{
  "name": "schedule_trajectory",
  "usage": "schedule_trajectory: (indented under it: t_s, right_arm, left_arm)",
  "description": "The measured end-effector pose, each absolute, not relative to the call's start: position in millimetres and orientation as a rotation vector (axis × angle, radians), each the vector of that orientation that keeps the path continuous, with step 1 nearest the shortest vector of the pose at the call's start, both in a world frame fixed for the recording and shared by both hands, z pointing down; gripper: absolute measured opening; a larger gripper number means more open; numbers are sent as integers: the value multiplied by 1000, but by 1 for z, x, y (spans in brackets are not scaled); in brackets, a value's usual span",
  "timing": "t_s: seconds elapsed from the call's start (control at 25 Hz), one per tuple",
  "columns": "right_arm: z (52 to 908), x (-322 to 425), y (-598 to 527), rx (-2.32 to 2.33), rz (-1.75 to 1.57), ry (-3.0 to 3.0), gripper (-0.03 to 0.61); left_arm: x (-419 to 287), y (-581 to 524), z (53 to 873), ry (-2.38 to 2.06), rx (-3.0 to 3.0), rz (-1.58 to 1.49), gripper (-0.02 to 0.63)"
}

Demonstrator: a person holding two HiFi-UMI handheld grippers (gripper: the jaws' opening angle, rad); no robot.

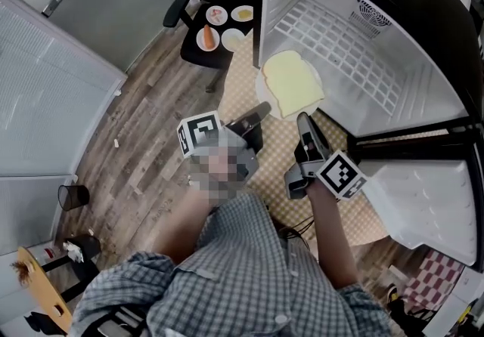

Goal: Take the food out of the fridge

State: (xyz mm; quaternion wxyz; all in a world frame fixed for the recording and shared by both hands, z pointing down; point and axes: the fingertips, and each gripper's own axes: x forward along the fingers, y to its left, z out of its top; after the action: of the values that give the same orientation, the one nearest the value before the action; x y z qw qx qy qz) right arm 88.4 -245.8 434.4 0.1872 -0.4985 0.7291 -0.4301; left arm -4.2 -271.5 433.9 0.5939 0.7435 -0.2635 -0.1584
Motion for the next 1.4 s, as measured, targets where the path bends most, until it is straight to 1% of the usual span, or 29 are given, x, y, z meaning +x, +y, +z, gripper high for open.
schedule_trajectory:
  t_s: [1.0,1.4]
  right_arm:
    - [566,51,-216,-1476,-1642,2127,57]
    - [598,50,-210,-1511,-1753,2127,57]
  left_arm:
    - [-42,-232,567,-737,1495,-224,14]
    - [-43,-224,598,-757,1438,-143,17]
